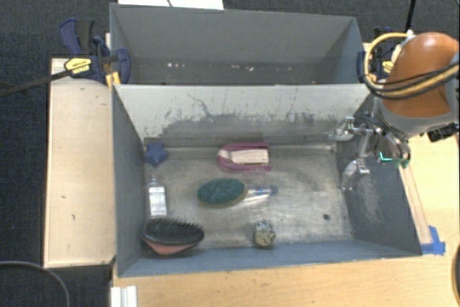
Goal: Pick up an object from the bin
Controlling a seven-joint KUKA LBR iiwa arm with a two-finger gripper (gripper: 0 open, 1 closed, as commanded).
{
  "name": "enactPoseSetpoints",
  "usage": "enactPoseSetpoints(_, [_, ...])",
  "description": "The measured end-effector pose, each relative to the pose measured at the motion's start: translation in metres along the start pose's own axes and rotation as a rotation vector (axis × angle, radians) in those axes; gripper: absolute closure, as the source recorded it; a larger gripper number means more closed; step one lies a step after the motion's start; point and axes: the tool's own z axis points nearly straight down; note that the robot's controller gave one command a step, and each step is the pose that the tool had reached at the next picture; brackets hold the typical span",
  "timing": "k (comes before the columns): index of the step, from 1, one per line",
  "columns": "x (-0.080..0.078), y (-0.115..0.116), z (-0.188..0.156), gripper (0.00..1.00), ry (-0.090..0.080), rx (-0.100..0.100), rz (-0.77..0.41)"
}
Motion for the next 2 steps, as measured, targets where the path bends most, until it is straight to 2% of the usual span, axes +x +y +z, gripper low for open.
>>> enactPoseSetpoints(1, [0.010,0.036,0.002,0.00,-0.005,-0.002,0.325])
enactPoseSetpoints(2, [0.008,0.095,-0.041,0.00,-0.012,-0.004,0.318])
